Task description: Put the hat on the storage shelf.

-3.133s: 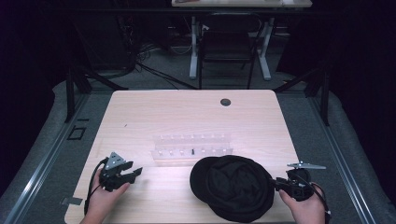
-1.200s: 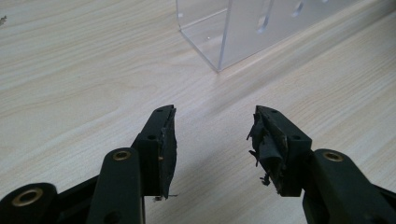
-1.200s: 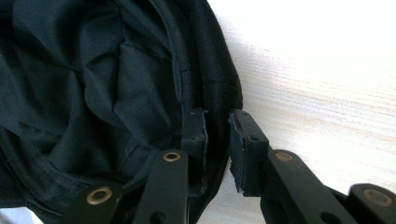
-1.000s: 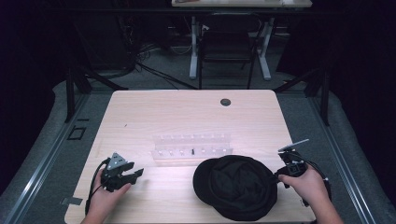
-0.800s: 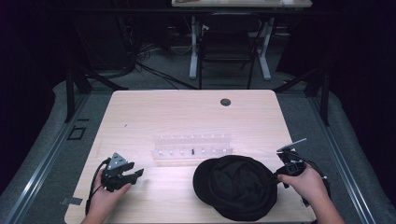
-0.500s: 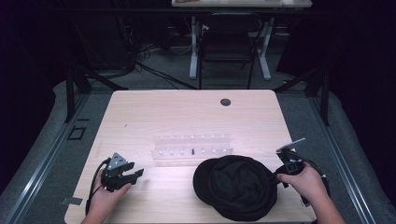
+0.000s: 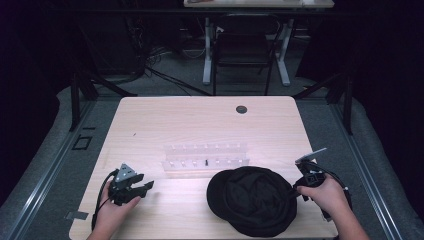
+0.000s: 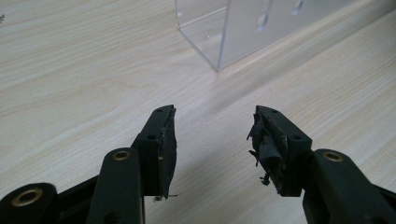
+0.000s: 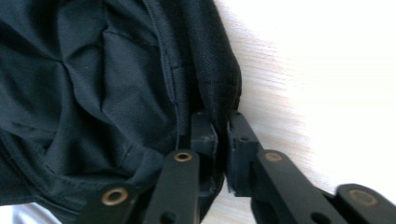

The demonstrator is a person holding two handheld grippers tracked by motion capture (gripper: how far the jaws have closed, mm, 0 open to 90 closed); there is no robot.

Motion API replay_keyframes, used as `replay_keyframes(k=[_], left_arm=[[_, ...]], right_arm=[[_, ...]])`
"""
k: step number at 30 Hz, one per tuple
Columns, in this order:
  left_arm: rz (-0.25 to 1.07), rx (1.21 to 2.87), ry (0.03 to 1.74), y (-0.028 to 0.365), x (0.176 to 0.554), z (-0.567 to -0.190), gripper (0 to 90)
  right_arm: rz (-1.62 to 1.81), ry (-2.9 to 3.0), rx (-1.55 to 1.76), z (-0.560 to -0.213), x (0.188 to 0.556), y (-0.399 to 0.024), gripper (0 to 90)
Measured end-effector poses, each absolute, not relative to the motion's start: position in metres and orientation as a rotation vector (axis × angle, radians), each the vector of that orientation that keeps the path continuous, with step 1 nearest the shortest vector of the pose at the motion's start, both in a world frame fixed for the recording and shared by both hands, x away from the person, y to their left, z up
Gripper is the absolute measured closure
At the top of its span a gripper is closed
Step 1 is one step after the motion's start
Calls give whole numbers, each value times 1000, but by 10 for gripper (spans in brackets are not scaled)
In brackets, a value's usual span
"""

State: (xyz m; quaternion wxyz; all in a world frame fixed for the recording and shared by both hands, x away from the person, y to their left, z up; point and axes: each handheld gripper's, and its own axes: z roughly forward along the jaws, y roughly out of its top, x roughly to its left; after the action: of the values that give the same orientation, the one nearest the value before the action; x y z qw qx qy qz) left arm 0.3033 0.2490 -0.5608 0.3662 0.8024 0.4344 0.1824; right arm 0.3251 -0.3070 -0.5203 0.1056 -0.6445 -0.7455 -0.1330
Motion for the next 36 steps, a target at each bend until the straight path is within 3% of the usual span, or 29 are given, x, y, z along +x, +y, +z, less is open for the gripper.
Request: replay_keyframes(k=[36], left_arm=[[473, 2063, 1118, 249, 303, -561, 494]], right_arm=[[-651, -2043, -1868, -490, 313, -318, 882]])
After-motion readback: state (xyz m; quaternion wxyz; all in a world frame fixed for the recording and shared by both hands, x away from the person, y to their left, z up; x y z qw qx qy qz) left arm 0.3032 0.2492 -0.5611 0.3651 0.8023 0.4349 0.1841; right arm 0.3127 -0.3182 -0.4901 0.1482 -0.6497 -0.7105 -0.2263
